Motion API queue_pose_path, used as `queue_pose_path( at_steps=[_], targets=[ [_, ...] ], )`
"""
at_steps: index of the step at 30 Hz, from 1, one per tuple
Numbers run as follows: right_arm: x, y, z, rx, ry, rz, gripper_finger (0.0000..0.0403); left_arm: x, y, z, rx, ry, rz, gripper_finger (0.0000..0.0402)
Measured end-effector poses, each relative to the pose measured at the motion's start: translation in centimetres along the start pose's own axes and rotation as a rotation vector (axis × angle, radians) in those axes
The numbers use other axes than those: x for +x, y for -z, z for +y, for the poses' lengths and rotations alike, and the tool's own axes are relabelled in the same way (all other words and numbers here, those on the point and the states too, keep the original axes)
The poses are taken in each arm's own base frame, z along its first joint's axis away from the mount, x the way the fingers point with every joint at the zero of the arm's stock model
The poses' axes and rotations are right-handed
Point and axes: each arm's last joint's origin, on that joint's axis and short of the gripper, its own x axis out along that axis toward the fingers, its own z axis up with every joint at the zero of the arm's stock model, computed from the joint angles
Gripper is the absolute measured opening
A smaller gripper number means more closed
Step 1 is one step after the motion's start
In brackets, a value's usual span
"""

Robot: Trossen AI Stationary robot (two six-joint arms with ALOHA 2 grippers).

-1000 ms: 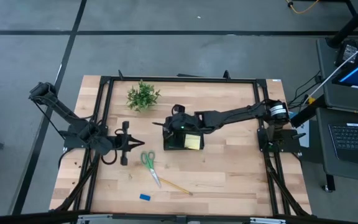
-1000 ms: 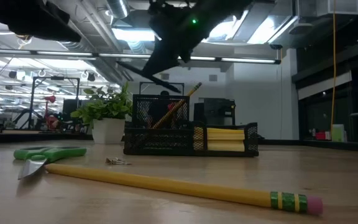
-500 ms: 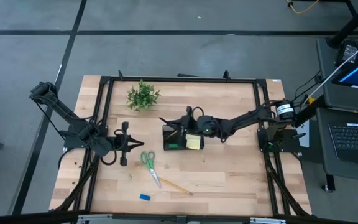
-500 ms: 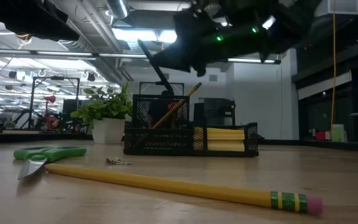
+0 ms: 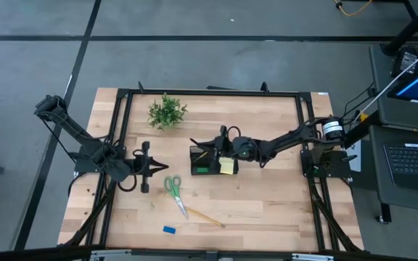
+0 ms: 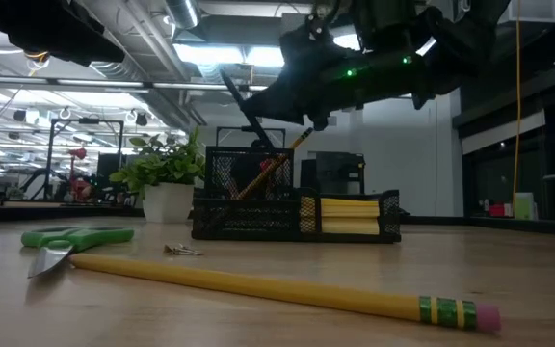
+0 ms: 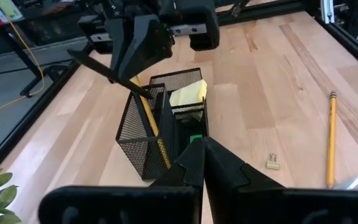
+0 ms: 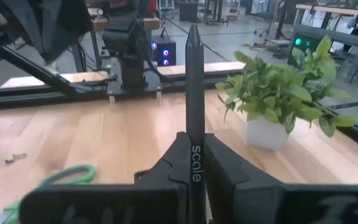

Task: Pick and place office supplies into organizer
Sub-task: Put the black pen into the black desk organizer, then put the yellow pencil into the black desk organizer

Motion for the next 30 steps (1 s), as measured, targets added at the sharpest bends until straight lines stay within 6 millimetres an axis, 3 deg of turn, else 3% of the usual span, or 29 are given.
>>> queue_pose_path(
  at_steps=[6,10,20,30],
  targets=[
    [0.5,1.3,0.1,0.013,0.011,0.009,0.0029,0.0,-0.4,-0.1,-0.028,0.006,-0.032,0.0003],
    [0.6,1.0,0.1,-0.009,0.02,-0.038,0.0028,0.0,-0.4,-0.1,-0.028,0.006,-0.032,0.0002],
    [0.6,1.4,0.2,0.024,0.016,0.004,0.0092,0.0,-0.4,-0.1,-0.026,0.006,-0.031,0.0003],
    [0.6,0.7,1.3,-0.007,-0.034,-0.033,0.0111,0.0,-0.4,-0.1,-0.027,0.006,-0.031,0.0005]
  ],
)
